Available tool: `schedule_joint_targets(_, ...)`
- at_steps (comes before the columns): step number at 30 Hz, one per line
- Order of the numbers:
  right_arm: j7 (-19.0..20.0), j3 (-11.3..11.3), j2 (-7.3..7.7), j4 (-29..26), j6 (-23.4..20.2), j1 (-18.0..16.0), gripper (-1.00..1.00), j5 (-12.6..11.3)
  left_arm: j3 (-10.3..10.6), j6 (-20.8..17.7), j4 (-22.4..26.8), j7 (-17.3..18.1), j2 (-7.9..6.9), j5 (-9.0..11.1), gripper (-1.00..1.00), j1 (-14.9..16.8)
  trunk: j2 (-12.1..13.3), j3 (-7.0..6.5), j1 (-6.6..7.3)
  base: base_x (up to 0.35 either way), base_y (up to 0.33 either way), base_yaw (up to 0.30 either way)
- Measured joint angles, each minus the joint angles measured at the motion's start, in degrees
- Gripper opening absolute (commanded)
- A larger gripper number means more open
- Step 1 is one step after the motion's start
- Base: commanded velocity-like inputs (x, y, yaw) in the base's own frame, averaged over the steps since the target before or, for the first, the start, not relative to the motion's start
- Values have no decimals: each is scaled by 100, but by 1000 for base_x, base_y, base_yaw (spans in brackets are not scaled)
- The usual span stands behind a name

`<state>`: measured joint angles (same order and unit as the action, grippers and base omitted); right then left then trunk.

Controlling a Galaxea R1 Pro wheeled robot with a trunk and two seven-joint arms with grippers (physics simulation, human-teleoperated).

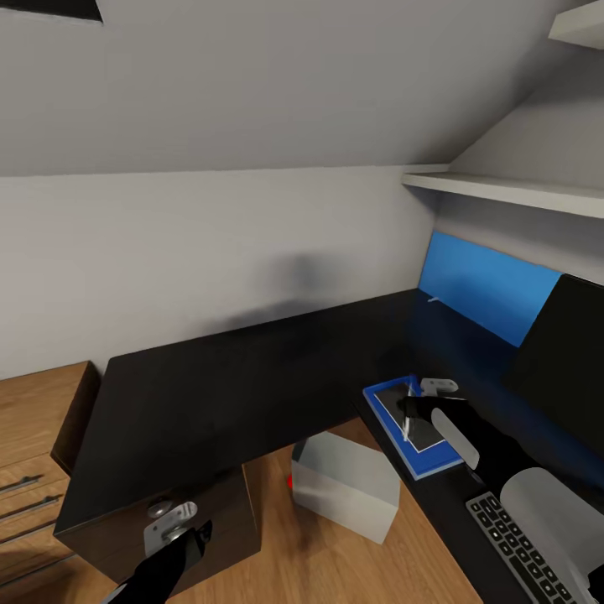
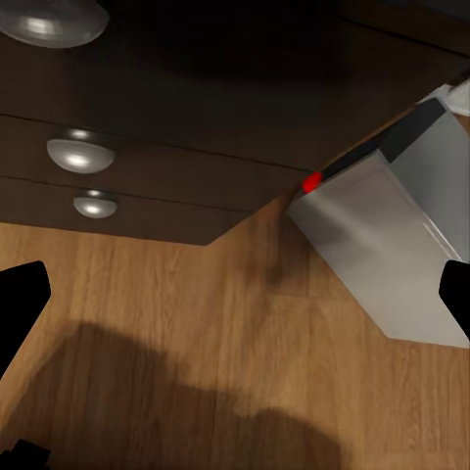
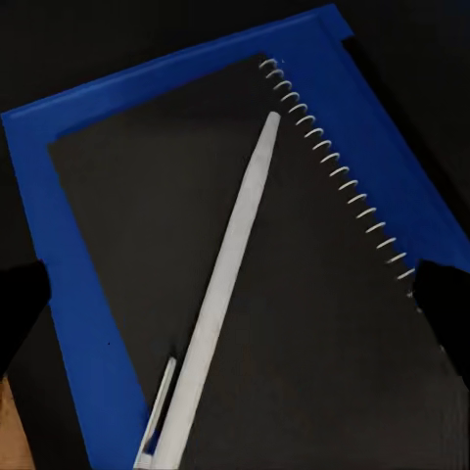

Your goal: In the bedroom, organize the workspace by keeping the computer under the desk, ensuring the monitor is on the desk, placing the keyboard on the desk next to the monitor, placing the mouse on the desk next to the keyboard, moving the folder from the swivel chair onto the desk next to the mouse, stacking the notebook on top of the folder with the pen on top of the notebook, and positioning the swivel chair next to the desk.

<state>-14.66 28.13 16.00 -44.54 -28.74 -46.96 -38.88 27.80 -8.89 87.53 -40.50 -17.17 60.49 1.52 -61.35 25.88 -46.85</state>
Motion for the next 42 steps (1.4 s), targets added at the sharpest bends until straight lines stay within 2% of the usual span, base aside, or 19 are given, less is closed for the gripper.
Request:
schedule_joint_targets(19, -25, 5, -2, -132, 25, 0, 100, -27, 3, 0, -20, -15, -1, 0, 100, 0, 0, 0, 0, 0, 0, 0)
schedule_joint_targets(22, -47, 11, -18, -393, 24, 52, 100, -32, -1, 0, -24, -26, -6, 0, 100, 0, 0, 0, 0, 0, 0, 0)
schedule_joint_targets(25, -126, 15, -31, -890, 15, 306, 100, -28, -1, 0, -25, -36, -5, 0, 100, 0, 0, 0, 0, 0, 0, 0)
schedule_joint_targets(27, -564, 30, -82, -1670, -4, 710, 100, -33, 3, 0, -26, -46, -2, 0, 100, 0, 0, 0, 0, 0, 0, 0)
schedule_joint_targets(32, -1213, 84, -275, -2349, -66, 984, 100, -42, 5, 0, -26, -50, -2, 0, 100, 0, 0, 0, 0, 0, 0, 0)
schedule_joint_targets(35, -1447, 204, -388, -2664, -142, 1125, 100, -47, 3, 0, -26, -53, -3, 0, 100, 0, 0, 0, 0, 0, 0, 0)
schedule_joint_targets(36, -1534, 312, -435, -2837, -187, 1196, 100, -55, 1, 0, -27, -55, -5, 0, 100, 1, 0, 0, 0, 0, 0, 0)
schedule_joint_targets(38, -1611, 500, -484, -3033, -235, 1261, 100, -67, -1, 1, -26, -61, -8, 1, 100, 1, 0, 0, 0, 0, 0, 0)
schedule_joint_targets(42, -1665, 706, -526, -3160, -270, 1301, 100, -78, -8, 1, -26, -63, -9, 0, 100, 0, 0, 0, 0, 0, 0, 0)
